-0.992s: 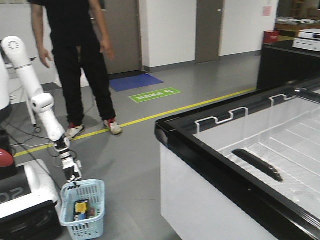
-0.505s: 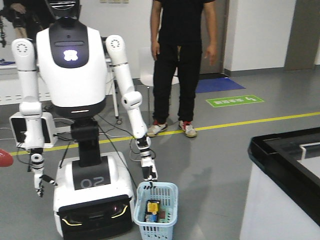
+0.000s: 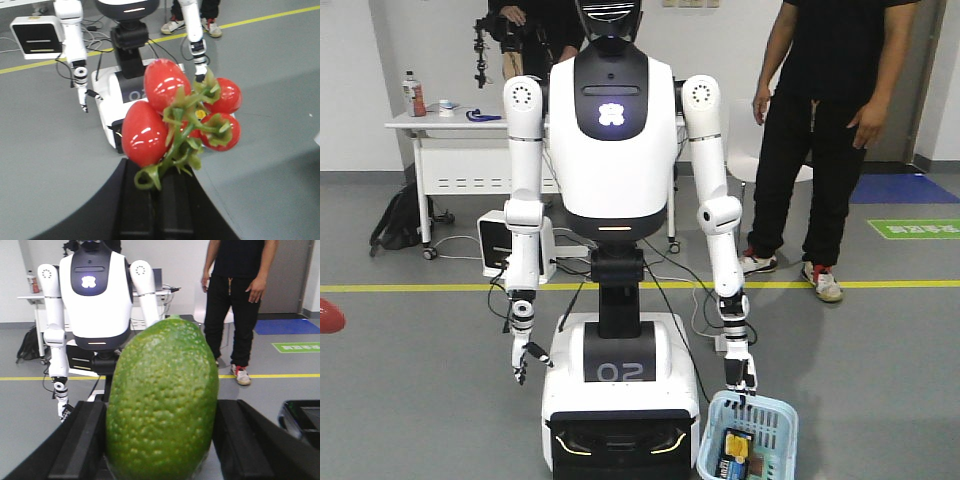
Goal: Pick snacks and fruit into basket
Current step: 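Turn and drive up facing the other robot and its basket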
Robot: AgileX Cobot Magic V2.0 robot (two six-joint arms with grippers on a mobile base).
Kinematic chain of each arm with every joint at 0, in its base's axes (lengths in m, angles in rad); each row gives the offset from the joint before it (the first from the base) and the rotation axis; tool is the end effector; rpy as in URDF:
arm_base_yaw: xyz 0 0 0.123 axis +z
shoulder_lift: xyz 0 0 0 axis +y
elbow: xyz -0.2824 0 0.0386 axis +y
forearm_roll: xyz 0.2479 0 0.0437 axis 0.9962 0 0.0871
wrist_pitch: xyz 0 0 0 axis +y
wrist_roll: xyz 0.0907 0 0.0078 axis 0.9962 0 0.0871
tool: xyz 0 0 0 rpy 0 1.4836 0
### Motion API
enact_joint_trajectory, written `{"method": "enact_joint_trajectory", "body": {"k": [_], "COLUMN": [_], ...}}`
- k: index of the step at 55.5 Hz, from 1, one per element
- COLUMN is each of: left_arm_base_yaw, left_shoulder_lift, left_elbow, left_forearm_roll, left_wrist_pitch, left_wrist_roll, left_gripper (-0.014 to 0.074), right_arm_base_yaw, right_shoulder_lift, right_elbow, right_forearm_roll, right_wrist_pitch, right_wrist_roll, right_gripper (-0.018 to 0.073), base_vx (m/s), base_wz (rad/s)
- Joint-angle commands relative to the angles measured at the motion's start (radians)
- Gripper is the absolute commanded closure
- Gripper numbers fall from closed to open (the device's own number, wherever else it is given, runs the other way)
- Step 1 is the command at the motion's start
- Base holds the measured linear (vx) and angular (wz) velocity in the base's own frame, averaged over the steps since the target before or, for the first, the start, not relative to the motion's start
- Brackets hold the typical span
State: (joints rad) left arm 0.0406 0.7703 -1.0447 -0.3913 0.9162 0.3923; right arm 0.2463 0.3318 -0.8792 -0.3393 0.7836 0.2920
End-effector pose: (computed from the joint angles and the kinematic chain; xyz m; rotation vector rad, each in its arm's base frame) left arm 0.1274 -0.0224 0.4137 0.2941 2.0460 -0.2057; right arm 0.0269 -0.0153 0.4071 0.0095 1.6871 0.0197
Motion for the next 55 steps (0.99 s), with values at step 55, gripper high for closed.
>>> {"method": "enact_joint_trajectory", "body": {"k": [55], "left_arm_base_yaw": [0.0], "left_shoulder_lift": [0.002], "left_elbow": [-0.027], "left_forearm_roll": [-0.032], "left_wrist_pitch": [-0.077], "left_wrist_roll": [-0.001], "left_gripper": [0.06], "right_arm_base_yaw": [-0.004], "right_shoulder_lift": [0.015], "right_elbow": [-0.027], "right_forearm_roll": [-0.026], "right_wrist_pitch": [-0.087], "right_wrist_roll": [-0.012], "right_gripper": [0.0564], "base_vx": [0.27], "base_wz": [0.08]}}
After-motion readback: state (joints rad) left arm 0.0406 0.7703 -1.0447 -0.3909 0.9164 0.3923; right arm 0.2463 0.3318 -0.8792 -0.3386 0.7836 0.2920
